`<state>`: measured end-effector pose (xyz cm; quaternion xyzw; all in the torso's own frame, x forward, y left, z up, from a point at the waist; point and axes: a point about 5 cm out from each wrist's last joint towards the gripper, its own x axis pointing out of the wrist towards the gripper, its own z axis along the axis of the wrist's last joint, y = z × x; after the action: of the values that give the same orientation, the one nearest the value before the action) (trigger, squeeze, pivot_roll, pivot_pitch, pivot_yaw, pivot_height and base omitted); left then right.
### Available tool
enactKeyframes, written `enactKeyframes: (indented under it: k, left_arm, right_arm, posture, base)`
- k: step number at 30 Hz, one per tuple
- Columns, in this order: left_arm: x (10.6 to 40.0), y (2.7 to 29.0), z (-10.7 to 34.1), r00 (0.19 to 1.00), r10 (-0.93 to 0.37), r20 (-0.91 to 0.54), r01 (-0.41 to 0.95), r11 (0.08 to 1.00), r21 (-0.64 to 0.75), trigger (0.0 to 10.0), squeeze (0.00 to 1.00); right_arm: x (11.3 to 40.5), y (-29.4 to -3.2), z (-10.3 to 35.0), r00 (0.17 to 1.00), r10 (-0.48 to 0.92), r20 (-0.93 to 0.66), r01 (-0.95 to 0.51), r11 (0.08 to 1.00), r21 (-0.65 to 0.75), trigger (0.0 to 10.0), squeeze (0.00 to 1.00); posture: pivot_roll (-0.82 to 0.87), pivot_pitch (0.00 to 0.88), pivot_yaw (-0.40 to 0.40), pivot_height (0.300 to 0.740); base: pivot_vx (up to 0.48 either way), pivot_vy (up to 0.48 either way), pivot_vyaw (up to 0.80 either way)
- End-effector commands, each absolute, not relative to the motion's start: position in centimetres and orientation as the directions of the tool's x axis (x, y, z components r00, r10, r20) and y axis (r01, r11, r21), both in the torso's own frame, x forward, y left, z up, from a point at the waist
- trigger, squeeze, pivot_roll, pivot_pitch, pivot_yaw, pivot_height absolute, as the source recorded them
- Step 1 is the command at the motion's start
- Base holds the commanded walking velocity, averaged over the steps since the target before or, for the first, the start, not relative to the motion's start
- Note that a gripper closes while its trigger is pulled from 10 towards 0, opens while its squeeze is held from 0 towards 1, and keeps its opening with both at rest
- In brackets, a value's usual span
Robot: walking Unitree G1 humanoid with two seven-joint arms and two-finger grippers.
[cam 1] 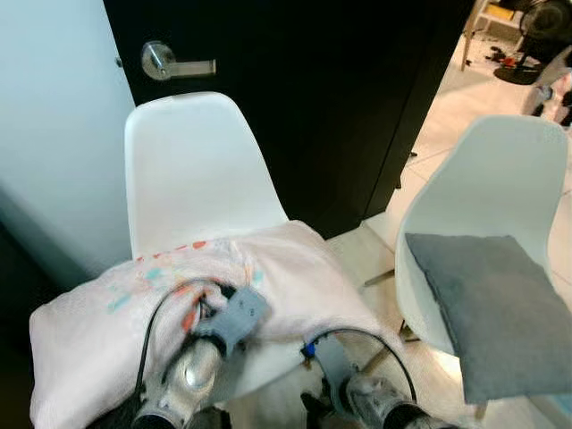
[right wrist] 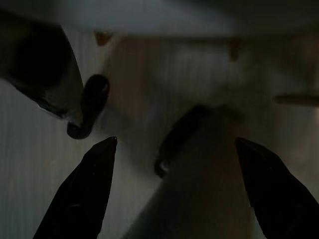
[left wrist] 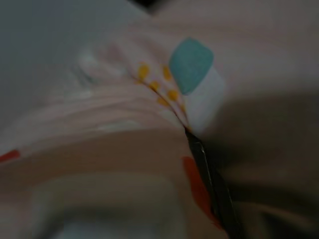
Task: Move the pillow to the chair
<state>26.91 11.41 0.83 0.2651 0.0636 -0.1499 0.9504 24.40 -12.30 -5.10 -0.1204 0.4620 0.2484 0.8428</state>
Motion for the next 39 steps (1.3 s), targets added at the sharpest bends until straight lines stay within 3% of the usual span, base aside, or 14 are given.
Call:
enactKeyframes:
  k: [1, 10, 15, 22, 23, 29, 33, 39]
  left_arm:
    - [26.6, 12.3, 0.1, 0.950, -0.204, -0.236, 0.295, 0.834, 0.467, 10.0, 0.00]
    - [27.3, 14.6, -0.2, 0.954, -0.092, -0.284, 0.209, 0.886, 0.414, 10.0, 0.00]
    - [29.6, 17.5, 1.3, 0.955, 0.008, -0.296, 0.080, 0.955, 0.286, 10.0, 0.00]
    - [33.7, 18.0, 6.3, 0.987, -0.023, -0.158, 0.055, 0.977, 0.204, 10.0, 0.00]
    - [33.8, 17.7, 6.3, 0.987, -0.041, -0.156, 0.065, 0.987, 0.149, 10.0, 1.00]
    - [33.6, 16.2, 6.4, 0.987, -0.108, -0.118, 0.101, 0.993, -0.065, 10.0, 1.00]
    - [33.1, 15.1, 6.5, 0.968, -0.241, -0.073, 0.225, 0.957, -0.184, 10.0, 1.00]
    - [31.6, 15.3, 5.9, 0.911, -0.399, -0.103, 0.379, 0.910, -0.170, 10.0, 1.00]
  right_arm:
    - [24.1, -12.2, -5.3, 0.444, 0.322, -0.836, -0.503, 0.862, 0.064, 10.0, 0.00]
    - [24.5, -12.1, -5.0, 0.465, 0.338, -0.818, -0.476, 0.875, 0.090, 10.0, 0.00]
    - [24.9, -12.2, -4.7, 0.490, 0.327, -0.808, -0.468, 0.881, 0.073, 10.0, 0.00]
    - [25.1, -12.1, -4.6, 0.507, 0.319, -0.800, -0.474, 0.879, 0.050, 10.0, 0.00]
    - [25.1, -12.0, -4.6, 0.508, 0.322, -0.799, -0.474, 0.879, 0.053, 10.0, 0.00]
    - [25.0, -12.0, -4.6, 0.508, 0.327, -0.797, -0.475, 0.878, 0.057, 10.0, 0.00]
    - [25.1, -12.2, -4.6, 0.510, 0.329, -0.795, -0.471, 0.880, 0.062, 10.0, 0.00]
    - [25.5, -12.2, -4.3, 0.514, 0.336, -0.789, -0.472, 0.879, 0.067, 10.0, 0.00]
  posture:
    - [-0.02, 0.133, -0.040, 0.590]
    - [-0.03, 0.135, -0.048, 0.562]
    - [-0.03, 0.137, -0.052, 0.562]
    - [-0.04, 0.134, -0.048, 0.562]
    - [-0.05, 0.131, -0.045, 0.562]
    - [-0.05, 0.127, -0.044, 0.562]
    - [-0.04, 0.116, -0.051, 0.562]
    - [-0.03, 0.106, -0.057, 0.562]
  base:
    - [0.000, 0.000, 0.00]
    - [0.000, 0.000, 0.00]
    - [0.000, 0.000, 0.00]
    - [0.000, 0.000, 0.00]
    - [0.000, 0.000, 0.00]
    - [0.000, 0.000, 0.00]
    - [0.000, 0.000, 0.00]
    - [0.000, 0.000, 0.00]
